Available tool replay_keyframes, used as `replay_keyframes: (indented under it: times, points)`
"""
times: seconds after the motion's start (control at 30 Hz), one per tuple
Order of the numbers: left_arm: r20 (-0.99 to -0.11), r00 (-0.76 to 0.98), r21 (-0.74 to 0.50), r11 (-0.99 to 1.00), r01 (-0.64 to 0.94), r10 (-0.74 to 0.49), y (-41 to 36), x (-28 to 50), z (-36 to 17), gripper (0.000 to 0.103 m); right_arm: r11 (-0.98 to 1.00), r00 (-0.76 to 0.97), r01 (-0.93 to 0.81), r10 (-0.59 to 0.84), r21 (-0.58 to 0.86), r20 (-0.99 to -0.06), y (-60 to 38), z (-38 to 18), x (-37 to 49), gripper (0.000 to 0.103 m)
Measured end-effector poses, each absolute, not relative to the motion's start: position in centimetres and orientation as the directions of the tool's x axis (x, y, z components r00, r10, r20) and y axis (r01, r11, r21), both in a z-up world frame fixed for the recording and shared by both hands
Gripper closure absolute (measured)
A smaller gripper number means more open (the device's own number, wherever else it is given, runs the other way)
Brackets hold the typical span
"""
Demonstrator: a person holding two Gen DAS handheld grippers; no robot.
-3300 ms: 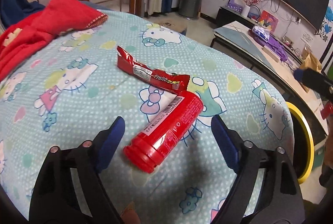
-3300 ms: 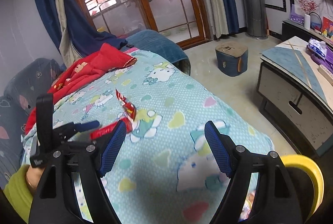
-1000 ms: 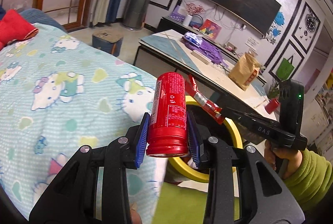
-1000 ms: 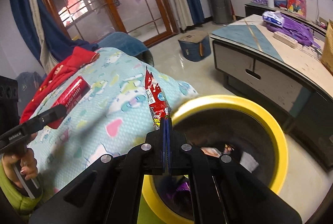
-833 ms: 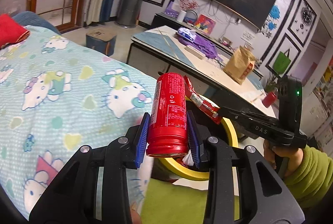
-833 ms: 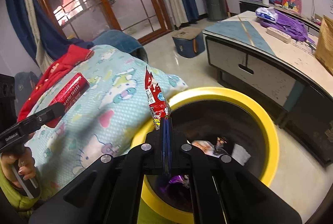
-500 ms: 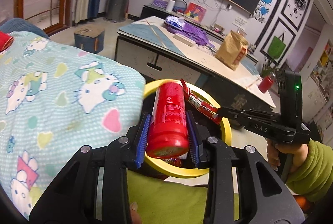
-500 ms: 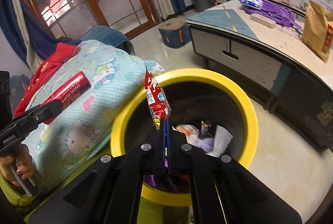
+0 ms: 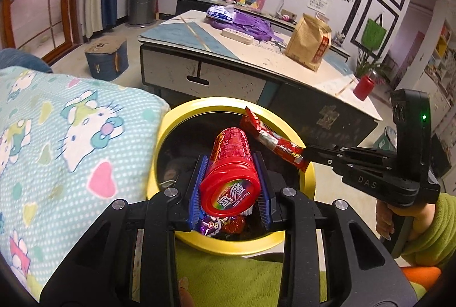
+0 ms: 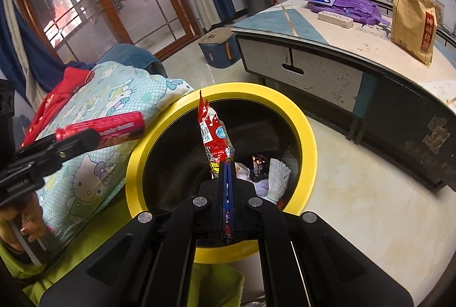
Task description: Collect trash
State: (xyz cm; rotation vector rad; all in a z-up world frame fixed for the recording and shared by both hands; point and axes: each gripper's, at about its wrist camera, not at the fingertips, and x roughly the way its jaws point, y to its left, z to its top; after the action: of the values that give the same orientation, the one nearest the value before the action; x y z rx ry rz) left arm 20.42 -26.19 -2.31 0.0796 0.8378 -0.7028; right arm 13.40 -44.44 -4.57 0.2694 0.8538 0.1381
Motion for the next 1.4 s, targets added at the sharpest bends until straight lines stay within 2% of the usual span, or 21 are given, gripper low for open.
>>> replay_keyframes:
  times: [0.27,0.37,0.5,0.57,0.63,0.67,0.73,0.8,0.87,0.93,1.03,1.4]
  points:
    - [-0.715,0.473,-0.172,0.785,0.595,-0.515,-27.1,21.2,-2.3,0.078,0.944,0.656,0.008,0.244,0.330,-0.714,-45.2,-4.9,13.6,0.100]
    - [-0.712,0.481,-0.171,0.790,0.589,-0.512,-26.7,21.4,-2.1,0.068,0.942,0.655,0.014,0.245,0.336,-0.715,-45.4,-5.0,13.7,0.093]
    - [-0.705,0.501,-0.158,0.801,0.578,-0.501,-26.3,21.3,-1.6,0.054,0.943,0.661,0.010,0.243,0.332,-0.710,-45.2,-4.7,13.5,0.077]
    - [-0.703,0.517,-0.152,0.812,0.563,-0.489,-25.7,21.3,-1.4,0.051,0.943,0.668,0.010,0.240,0.332,-0.704,-45.2,-4.5,13.4,0.062]
    - [-0.700,0.532,-0.143,0.823,0.550,-0.477,-25.0,21.4,-1.1,0.038,0.947,0.683,0.011,0.227,0.321,-0.694,-45.1,-4.0,13.3,0.042]
    - [-0.695,0.543,-0.140,0.829,0.541,-0.471,-24.5,21.5,-0.9,0.036,0.951,0.689,0.008,0.219,0.310,-0.691,-45.0,-3.7,13.2,0.040]
    - [-0.686,0.558,-0.145,0.839,0.524,-0.467,-23.6,21.4,-0.3,0.022,0.959,0.699,-0.009,0.210,0.284,-0.683,-44.5,-3.1,13.1,0.035]
    - [-0.676,0.581,-0.139,0.852,0.504,-0.454,-22.7,21.2,0.4,0.012,0.966,0.715,-0.024,0.197,0.257,-0.670,-43.8,-2.4,12.8,0.028]
    - [-0.668,0.603,-0.128,0.866,0.483,-0.435,-22.0,20.9,1.0,0.011,0.972,0.728,-0.045,0.190,0.230,-0.659,-43.0,-1.7,12.5,0.025]
    - [-0.656,0.635,-0.105,0.883,0.458,-0.408,-21.0,20.4,1.6,0.011,0.980,0.746,-0.056,0.167,0.189,-0.644,-42.1,-0.9,12.3,0.014]
    - [-0.641,0.662,-0.096,0.897,0.432,-0.387,-19.8,19.5,2.1,0.011,0.985,0.772,-0.091,0.161,0.143,-0.615,-40.5,0.2,11.7,0.010]
    - [-0.567,0.770,-0.073,0.949,0.307,-0.292,-14.8,14.6,3.9,0.011,0.984,0.875,-0.178,0.155,-0.007,-0.458,-33.8,3.4,8.5,0.006]
